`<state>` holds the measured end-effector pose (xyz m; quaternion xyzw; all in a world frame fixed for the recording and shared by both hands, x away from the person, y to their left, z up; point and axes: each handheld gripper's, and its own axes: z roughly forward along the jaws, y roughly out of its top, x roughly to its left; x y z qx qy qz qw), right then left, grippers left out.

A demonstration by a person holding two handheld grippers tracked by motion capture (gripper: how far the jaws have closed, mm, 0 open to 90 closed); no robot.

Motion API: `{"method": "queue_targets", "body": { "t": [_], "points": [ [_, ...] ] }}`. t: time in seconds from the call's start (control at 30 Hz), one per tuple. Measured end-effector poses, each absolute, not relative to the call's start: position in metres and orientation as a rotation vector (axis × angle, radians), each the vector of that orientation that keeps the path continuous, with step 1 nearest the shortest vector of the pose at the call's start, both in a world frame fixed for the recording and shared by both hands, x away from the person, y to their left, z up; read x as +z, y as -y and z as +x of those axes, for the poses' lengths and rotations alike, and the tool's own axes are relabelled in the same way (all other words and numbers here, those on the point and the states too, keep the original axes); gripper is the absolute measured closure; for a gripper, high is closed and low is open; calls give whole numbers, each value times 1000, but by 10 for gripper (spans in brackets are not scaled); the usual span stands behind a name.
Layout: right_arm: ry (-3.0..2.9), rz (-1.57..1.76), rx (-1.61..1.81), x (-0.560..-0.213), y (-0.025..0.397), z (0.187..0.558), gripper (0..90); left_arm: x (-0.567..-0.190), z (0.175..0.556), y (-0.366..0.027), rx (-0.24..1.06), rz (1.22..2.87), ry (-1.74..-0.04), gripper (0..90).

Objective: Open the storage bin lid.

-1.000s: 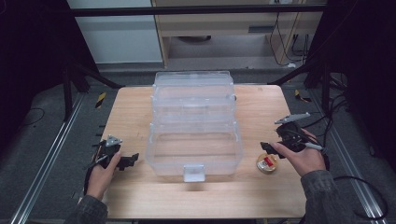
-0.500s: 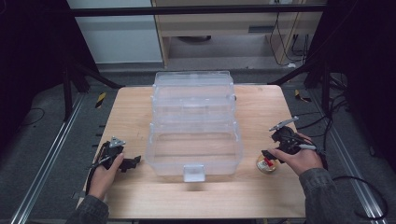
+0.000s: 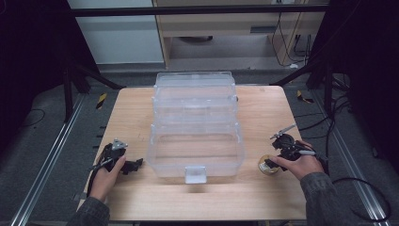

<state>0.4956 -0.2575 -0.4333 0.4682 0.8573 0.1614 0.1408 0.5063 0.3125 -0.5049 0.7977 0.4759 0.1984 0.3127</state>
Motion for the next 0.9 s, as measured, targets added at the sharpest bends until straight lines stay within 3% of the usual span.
{"method": "queue_targets", "body": {
  "t": [0.37, 0.9],
  "points": [
    [-2514, 1350, 428, -438, 257, 496, 169, -508, 506, -314, 537, 2080, -1231, 0],
    [-2607, 1341, 374, -454, 242, 504, 117, -508, 507, -314, 537, 2081, -1231, 0]
  ]
}}
